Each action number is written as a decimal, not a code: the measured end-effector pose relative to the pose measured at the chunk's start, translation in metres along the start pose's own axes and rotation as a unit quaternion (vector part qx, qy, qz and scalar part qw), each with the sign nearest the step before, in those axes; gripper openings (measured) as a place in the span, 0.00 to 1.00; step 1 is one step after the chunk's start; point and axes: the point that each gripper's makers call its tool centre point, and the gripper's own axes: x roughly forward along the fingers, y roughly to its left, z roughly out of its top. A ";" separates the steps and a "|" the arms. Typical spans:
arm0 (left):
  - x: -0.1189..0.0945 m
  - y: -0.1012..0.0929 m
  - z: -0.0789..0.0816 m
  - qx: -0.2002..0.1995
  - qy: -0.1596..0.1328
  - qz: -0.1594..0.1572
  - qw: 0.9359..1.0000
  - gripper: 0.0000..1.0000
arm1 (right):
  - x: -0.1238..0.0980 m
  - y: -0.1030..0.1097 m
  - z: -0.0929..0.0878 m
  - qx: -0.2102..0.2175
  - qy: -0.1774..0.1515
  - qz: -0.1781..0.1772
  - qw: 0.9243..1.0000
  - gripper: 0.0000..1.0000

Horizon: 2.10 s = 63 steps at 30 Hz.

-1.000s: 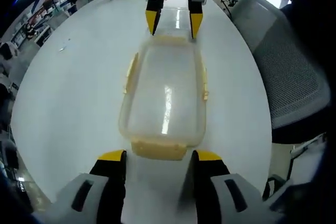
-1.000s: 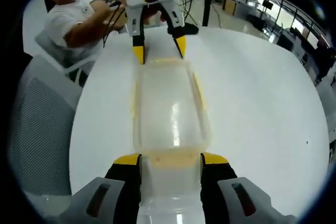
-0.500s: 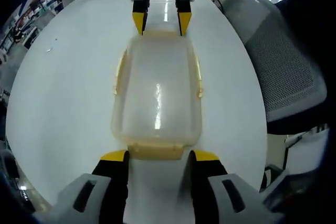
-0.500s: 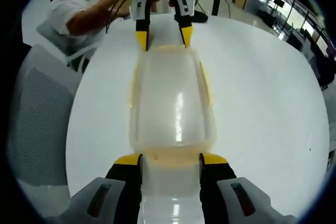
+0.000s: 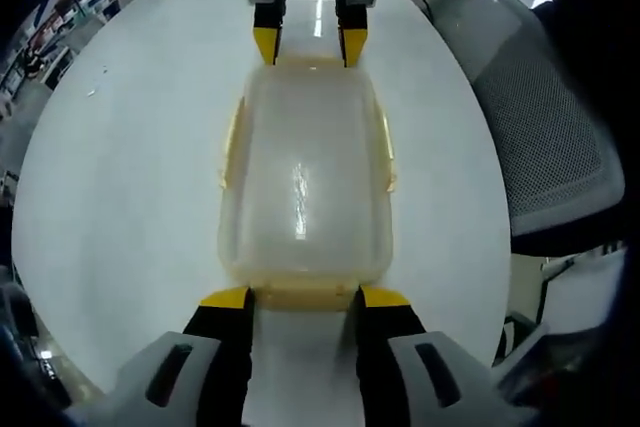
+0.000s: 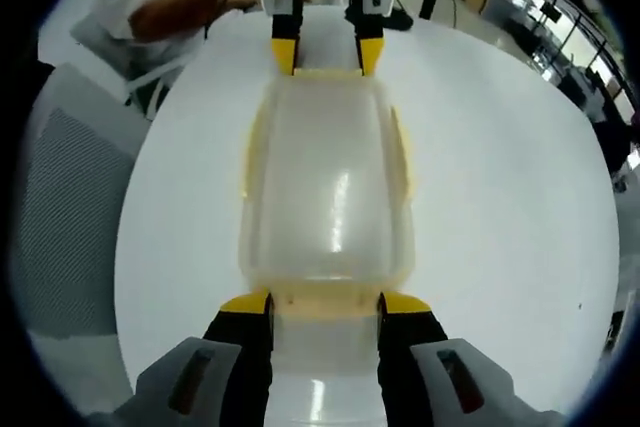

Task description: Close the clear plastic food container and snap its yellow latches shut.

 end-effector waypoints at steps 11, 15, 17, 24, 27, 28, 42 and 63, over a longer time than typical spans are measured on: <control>0.000 -0.002 0.001 0.003 0.036 0.003 0.999 0.39 | 0.000 -0.002 0.000 0.009 0.004 -0.003 1.000 0.40; 0.000 -0.002 0.000 0.004 0.043 0.002 0.999 0.39 | 0.000 -0.002 0.000 0.010 0.012 -0.004 1.000 0.40; -0.001 -0.003 -0.001 0.000 0.038 0.003 0.999 0.39 | 0.001 -0.002 0.000 0.011 0.014 -0.004 1.000 0.40; -0.001 -0.002 -0.001 -0.006 0.021 0.007 1.000 0.38 | 0.002 -0.004 0.001 0.008 0.022 0.001 1.000 0.39; -0.001 -0.003 0.000 -0.006 0.034 0.007 0.999 0.38 | 0.002 -0.005 0.000 0.004 0.027 0.002 1.000 0.39; -0.001 -0.003 0.000 -0.007 0.037 0.007 0.999 0.38 | 0.002 -0.005 0.000 0.004 0.026 0.001 1.000 0.39; 0.002 -0.001 0.001 -0.007 0.065 0.003 0.998 0.39 | 0.001 -0.005 -0.002 0.006 0.013 -0.002 1.000 0.39; 0.001 -0.001 0.000 -0.004 0.055 0.002 0.998 0.39 | -0.001 -0.005 -0.001 0.004 -0.004 -0.008 1.000 0.39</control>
